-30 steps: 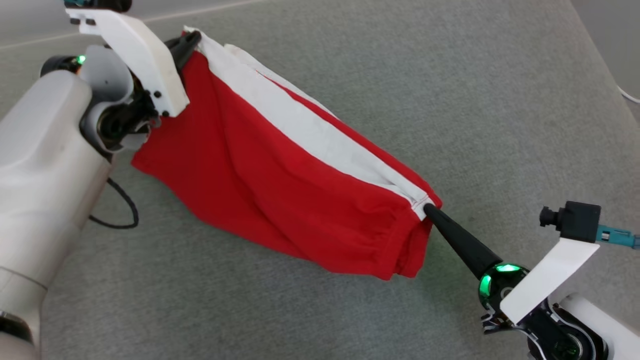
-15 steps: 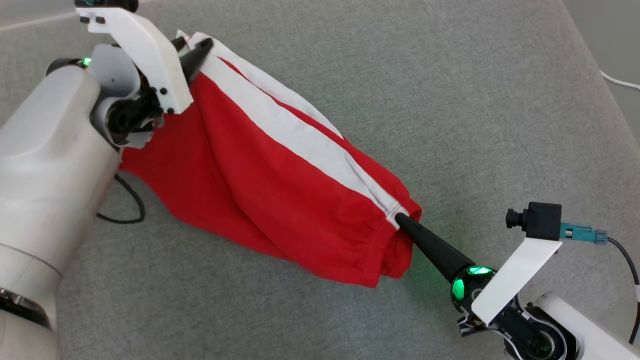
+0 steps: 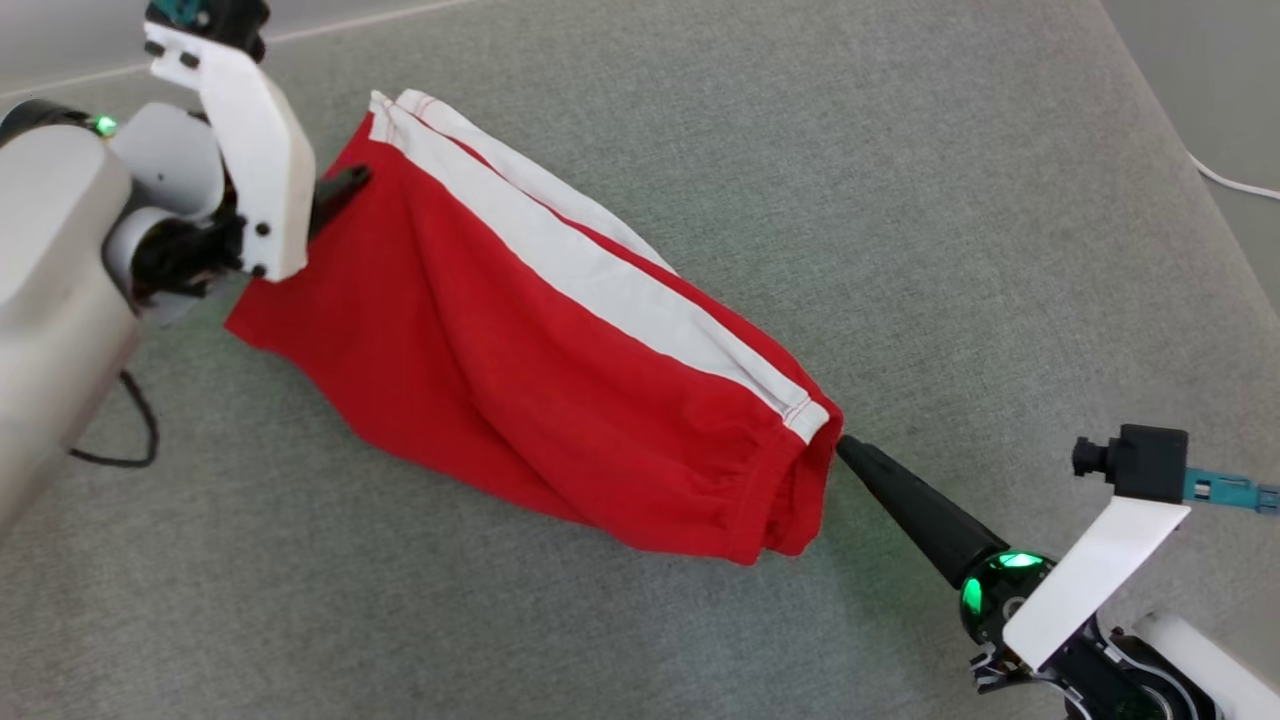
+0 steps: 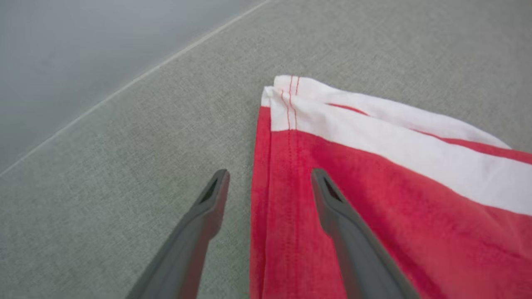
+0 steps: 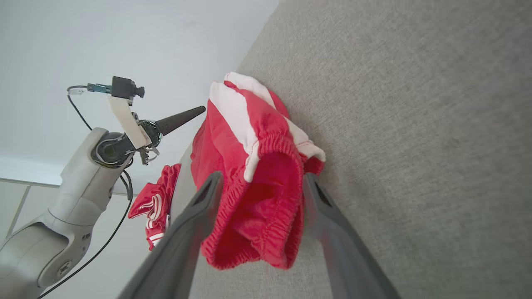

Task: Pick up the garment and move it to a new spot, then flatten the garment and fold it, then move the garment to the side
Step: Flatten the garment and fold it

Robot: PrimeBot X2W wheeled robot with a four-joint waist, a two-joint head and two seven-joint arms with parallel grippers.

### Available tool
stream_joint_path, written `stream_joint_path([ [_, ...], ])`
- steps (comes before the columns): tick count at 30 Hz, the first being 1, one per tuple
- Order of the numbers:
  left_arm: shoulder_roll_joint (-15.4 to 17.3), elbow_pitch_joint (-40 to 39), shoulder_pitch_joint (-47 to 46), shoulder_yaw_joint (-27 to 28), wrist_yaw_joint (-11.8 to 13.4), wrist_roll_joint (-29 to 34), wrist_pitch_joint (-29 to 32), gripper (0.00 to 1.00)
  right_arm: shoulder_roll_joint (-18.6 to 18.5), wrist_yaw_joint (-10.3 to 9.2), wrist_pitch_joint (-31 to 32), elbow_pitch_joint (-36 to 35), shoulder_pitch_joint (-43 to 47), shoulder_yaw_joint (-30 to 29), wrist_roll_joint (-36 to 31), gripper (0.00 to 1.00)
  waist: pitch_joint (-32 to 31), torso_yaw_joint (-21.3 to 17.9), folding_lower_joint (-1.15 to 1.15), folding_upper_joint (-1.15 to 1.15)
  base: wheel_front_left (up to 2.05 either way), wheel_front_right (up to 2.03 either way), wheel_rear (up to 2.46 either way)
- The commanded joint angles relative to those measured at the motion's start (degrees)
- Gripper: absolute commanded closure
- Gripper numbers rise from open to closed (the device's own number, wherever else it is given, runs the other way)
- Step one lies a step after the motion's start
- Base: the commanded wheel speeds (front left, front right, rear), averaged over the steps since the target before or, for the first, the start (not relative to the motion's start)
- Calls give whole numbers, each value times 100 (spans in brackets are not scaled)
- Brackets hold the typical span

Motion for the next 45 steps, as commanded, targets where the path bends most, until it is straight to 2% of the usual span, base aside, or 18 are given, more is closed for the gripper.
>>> stream_joint_path([
  [1, 79, -40, -92, -72, 13, 39, 91, 0, -49, -9, -11, -61, 84, -39, -64, 0, 40, -45, 0, 0, 0, 0, 0],
  [9, 613, -566, -143, -562, 12, -336, 1062, 0, -83, -9, -13, -283, 338, -293, -86, 0, 139, -325, 0, 0, 0, 0, 0],
  [14, 768, -681, -67, -680, 11, -523, 1510, 0, 9, -9, 32, -276, 453, -369, -86, 0, 127, -397, 0, 0, 0, 0, 0],
  [15, 786, -674, -45, -685, 12, -569, 1576, 9, 22, -9, 52, -266, 463, -384, -95, 0, 122, -402, 0, 0, 0, 0, 0],
  [17, 784, -650, -22, -694, 12, -652, 1609, 99, 64, -9, 77, -233, 459, -418, -100, 0, 103, -401, 0, 0, 0, 0, 0],
  [21, 682, -534, -26, -685, 13, -564, 1282, 100, 116, -9, 106, -195, 436, -508, -162, 0, -39, -281, 0, 0, 0, 0, 0],
  [25, 483, -442, 94, -692, 13, -724, 1246, 100, 38, -9, 161, -114, 532, -569, -228, 0, -440, 5, 0, 0, 0, 0, 0],
  [31, 333, -506, 370, -721, 13, -1038, 1578, 100, -97, -9, 280, 31, 736, -591, -239, 0, -1198, 501, 0, 0, 0, 0, 0],
  [41, 485, -987, 890, -746, 14, -1310, 2314, 100, -390, -9, 346, 150, 1230, -669, -178, 0, -2133, 1208, 0, 0, 0, 0, 0],
  [45, 638, -1295, 1174, -749, 130, -1479, 2511, 100, -471, -9, 339, 172, 1447, -705, -121, 0, -2410, 1417, 0, 0, 0, 0, 0],
])
